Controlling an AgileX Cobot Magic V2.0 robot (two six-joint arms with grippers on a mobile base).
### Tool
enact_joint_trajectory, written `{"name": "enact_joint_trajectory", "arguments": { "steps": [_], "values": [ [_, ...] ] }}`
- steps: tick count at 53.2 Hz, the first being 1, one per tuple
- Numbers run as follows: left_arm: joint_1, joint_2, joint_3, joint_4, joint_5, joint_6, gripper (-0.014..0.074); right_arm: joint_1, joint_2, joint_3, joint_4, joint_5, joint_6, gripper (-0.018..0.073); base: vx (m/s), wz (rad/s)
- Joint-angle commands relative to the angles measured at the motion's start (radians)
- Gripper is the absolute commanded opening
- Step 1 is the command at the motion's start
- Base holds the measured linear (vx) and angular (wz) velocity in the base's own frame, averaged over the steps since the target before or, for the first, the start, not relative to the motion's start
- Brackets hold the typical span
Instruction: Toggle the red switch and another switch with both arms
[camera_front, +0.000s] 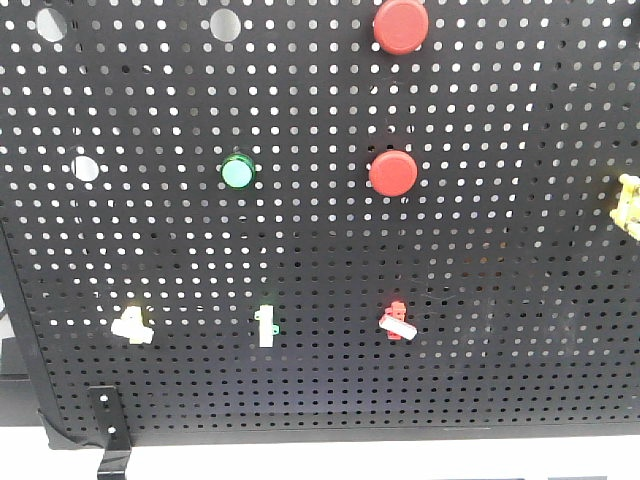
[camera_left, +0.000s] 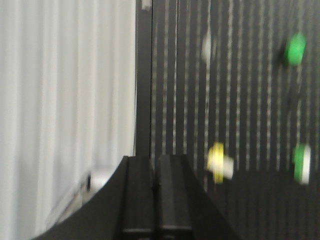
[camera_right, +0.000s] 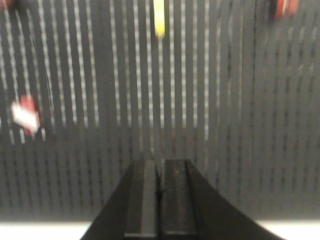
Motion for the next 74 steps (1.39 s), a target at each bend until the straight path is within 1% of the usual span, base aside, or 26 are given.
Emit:
{"name": "enact_joint_trajectory", "arguments": {
  "steps": [1, 4, 7, 11, 17, 20, 33, 41, 48, 52, 55, 62, 69, 74],
  "values": [
    [0.002, 0.0, -0.108, -0.003, -0.133, -0.011, 0.0003, -0.006, 0.057, -0.135, -0.013, -0.023, -0.005, -0.0006, 0.0, 0.0],
    [0.002, 0.023, -0.197, -0.003, -0.08, -0.011, 0.0003, -0.006, 0.115, -0.201, -0.013, -0.014, -0.005, -0.0006, 0.0, 0.0],
    [0.002, 0.075, -0.322, -0.003, 0.012, -0.01, 0.0003, -0.006, 0.18, -0.278, -0.013, -0.035, -0.005, -0.0006, 0.0, 0.0],
    [0.002, 0.156, -0.438, -0.001, 0.1, -0.008, 0.0003, -0.006, 0.263, -0.343, -0.013, -0.078, -0.005, -0.0006, 0.0, 0.0],
    [0.002, 0.274, -0.562, 0.0, 0.201, -0.009, 0.0003, -0.006, 0.379, -0.386, -0.012, -0.131, -0.005, -0.0006, 0.0, 0.0],
    [0.002, 0.327, -0.59, -0.002, 0.235, -0.009, 0.0003, -0.006, 0.429, -0.383, -0.012, -0.161, -0.005, -0.0006, 0.0, 0.0],
    [0.002, 0.508, -0.594, -0.005, 0.28, -0.017, 0.0003, -0.006, 0.57, -0.383, -0.005, -0.177, -0.005, -0.0006, 0.0, 0.0],
    [-0.002, 0.621, -0.594, -0.003, 0.235, -0.089, 0.0003, -0.006, 0.587, -0.383, -0.005, -0.181, -0.005, -0.0006, 0.0, 0.0],
    [-0.025, 0.733, -0.596, -0.001, 0.172, -0.087, 0.0003, -0.006, 0.586, -0.383, -0.005, -0.197, -0.003, -0.0006, 0.0, 0.0],
    [-0.061, 0.794, -0.596, 0.001, 0.139, -0.089, 0.0003, -0.006, 0.586, -0.383, -0.005, -0.202, -0.003, -0.0006, 0.0, 0.0],
    [-0.103, 0.847, -0.596, 0.001, 0.105, -0.089, 0.0003, -0.006, 0.586, -0.383, -0.005, -0.202, -0.003, -0.0006, 0.0, 0.0],
    [-0.182, 0.941, -0.6, 0.008, -0.031, -0.089, 0.0003, -0.006, 0.586, -0.383, -0.005, -0.204, -0.003, -0.0006, 0.0, 0.0],
    [-0.234, 1.015, -0.6, 0.007, -0.167, -0.089, 0.0003, -0.006, 0.586, -0.383, -0.005, -0.204, -0.003, -0.0006, 0.0, 0.0],
    [-0.251, 1.061, -0.6, 0.006, -0.191, -0.089, 0.0003, -0.006, 0.586, -0.383, -0.005, -0.204, -0.003, -0.0006, 0.0, 0.0]
  ]
}}
